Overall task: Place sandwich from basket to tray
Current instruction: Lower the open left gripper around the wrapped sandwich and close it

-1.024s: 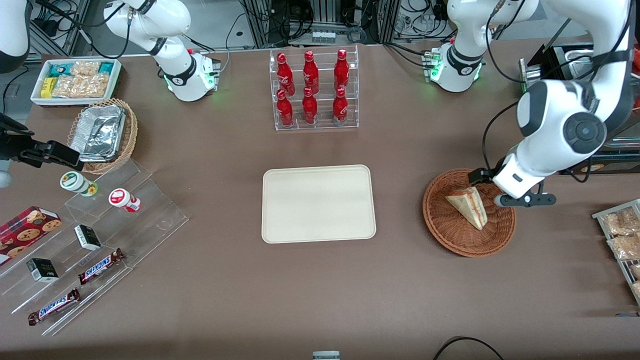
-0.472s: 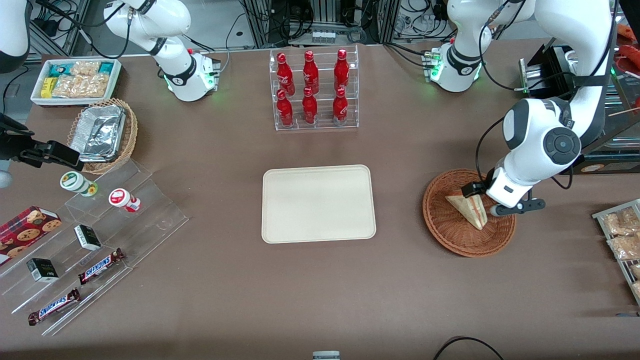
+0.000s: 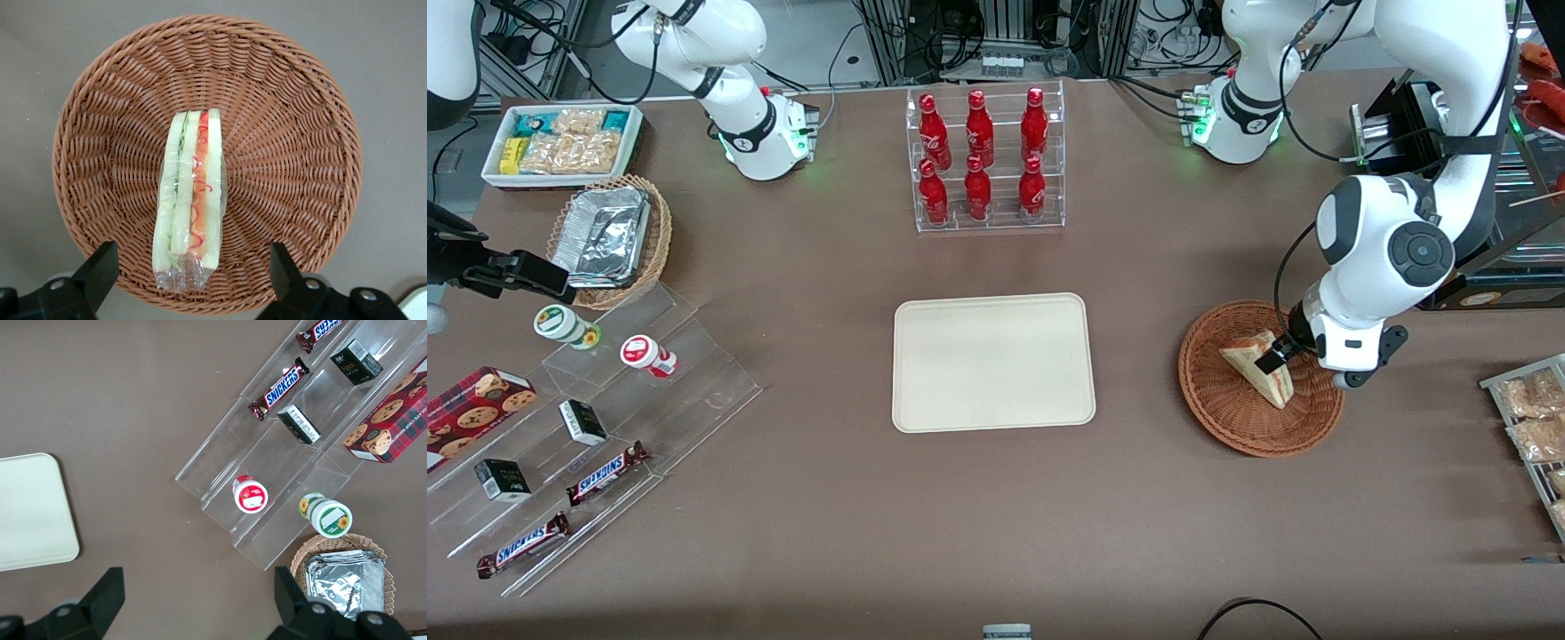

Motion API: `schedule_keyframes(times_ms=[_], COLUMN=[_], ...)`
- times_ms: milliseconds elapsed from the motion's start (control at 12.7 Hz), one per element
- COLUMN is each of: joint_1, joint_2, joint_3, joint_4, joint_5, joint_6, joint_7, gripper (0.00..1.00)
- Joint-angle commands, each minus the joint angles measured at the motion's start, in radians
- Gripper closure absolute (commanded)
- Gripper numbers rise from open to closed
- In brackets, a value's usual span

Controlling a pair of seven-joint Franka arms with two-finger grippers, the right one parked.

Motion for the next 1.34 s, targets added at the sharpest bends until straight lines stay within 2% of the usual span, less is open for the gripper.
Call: schedule_keyframes(times_ms=[0, 945, 1024, 1102, 1181, 1260], joint_1=[-0.003, -0.006, -0.007, -0.012, -0.012, -0.012], joint_2=[-0.012, 0.111, 0.108, 0.103, 0.1, 0.091], joint_3=[-0.002, -0.003, -0.003, -0.003, -0.003, -0.003], joint_4=[-0.025, -0.04, -0.04, -0.04, -0.04, -0.039], joint_5=[-0.018, -0.018, -0.018, -0.016, -0.013, -0.013], joint_6=[0.029, 0.108, 0.103, 0.092, 0.079, 0.068], joint_7=[-0.045, -0.097, -0.125, -0.128, -0.125, -0.124], gripper=[0.0, 0.02, 0.37, 0.77, 0.96, 1.0])
